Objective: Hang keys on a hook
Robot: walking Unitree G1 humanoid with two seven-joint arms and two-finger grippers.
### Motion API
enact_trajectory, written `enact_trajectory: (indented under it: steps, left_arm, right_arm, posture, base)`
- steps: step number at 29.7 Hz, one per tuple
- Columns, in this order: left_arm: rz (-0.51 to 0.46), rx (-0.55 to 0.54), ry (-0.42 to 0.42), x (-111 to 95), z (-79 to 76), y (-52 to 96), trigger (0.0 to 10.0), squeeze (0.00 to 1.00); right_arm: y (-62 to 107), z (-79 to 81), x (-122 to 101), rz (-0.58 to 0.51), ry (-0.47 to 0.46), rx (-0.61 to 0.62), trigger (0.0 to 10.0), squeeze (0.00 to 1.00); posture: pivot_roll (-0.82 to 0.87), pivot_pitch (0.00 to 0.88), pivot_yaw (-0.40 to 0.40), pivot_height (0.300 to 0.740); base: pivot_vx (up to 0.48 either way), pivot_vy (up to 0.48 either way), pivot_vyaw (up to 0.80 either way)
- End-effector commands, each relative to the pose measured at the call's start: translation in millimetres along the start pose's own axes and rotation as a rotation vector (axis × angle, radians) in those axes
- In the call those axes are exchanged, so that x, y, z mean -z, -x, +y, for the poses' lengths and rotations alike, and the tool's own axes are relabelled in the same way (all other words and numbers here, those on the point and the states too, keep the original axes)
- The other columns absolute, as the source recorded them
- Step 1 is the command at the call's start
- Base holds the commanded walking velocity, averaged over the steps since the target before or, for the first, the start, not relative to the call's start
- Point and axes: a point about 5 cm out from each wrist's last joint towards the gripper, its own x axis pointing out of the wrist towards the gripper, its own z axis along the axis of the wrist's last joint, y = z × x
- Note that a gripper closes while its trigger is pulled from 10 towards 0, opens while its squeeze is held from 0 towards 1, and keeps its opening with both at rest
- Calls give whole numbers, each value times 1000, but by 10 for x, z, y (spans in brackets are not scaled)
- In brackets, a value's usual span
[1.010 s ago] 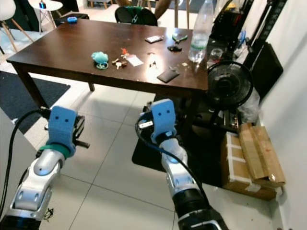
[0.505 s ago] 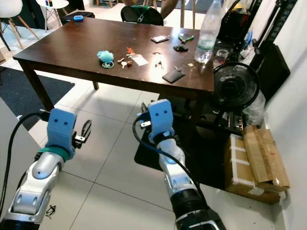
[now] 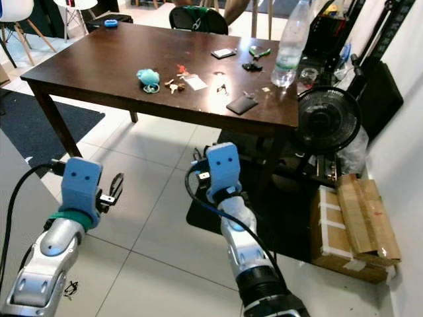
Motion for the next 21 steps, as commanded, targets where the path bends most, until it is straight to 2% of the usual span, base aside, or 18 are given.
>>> enact_trajectory:
  steps: [1, 2, 6, 7, 13, 18, 20, 21]
  left_arm:
    - [9, -4, -8, 4, -5, 0, 10000, 0]
    - [8, -6, -8, 1, -5, -6, 10000, 0]
    - [7, -13, -9, -7, 7, -12, 10000, 0]
    - [8, -17, -9, -10, 17, -9, 10000, 0]
    - [7, -17, -9, -17, 23, 9, 10000, 0]
    - [0, 29, 4, -66, -58, 85, 10000, 0]
    - [0, 29, 4, -66, -58, 85, 10000, 0]
    - [5, 75, 6, -77, -127, 126, 10000, 0]
  right_arm:
    - [9, 9, -4, -2, 5, 4, 10000, 0]
    - [6, 16, 0, -1, -12, -4, 10000, 1000]
    - [10, 17, 5, 0, -4, -6, 10000, 1000]
    - [6, 8, 10, 4, 7, 3, 10000, 0]
    - [2, -11, 4, 5, 15, 19, 10000, 0]
    - [66, -24, 0, 14, -124, 22, 10000, 0]
    - [66, -24, 0, 14, -124, 22, 10000, 0]
    - [117, -19, 22, 32, -179, 19, 10000, 0]
  posture:
    - [-85, 3, 93, 740]
    - [-84, 1, 93, 740]
    - [-81, 0, 91, 740]
    - [-81, 0, 91, 740]
    - [-81, 0, 93, 740]
    - [-82, 0, 95, 740]
    - [-82, 0, 95, 740]
    - [-82, 0, 97, 740]
  base:
    - [0, 0, 0]
    - [0, 0, 0]
    - [0, 0, 0]
    - [0, 0, 0]
    - [0, 0, 0]
    - [0, 0, 0]
    - [0, 0, 0]
    - [0, 0, 0]
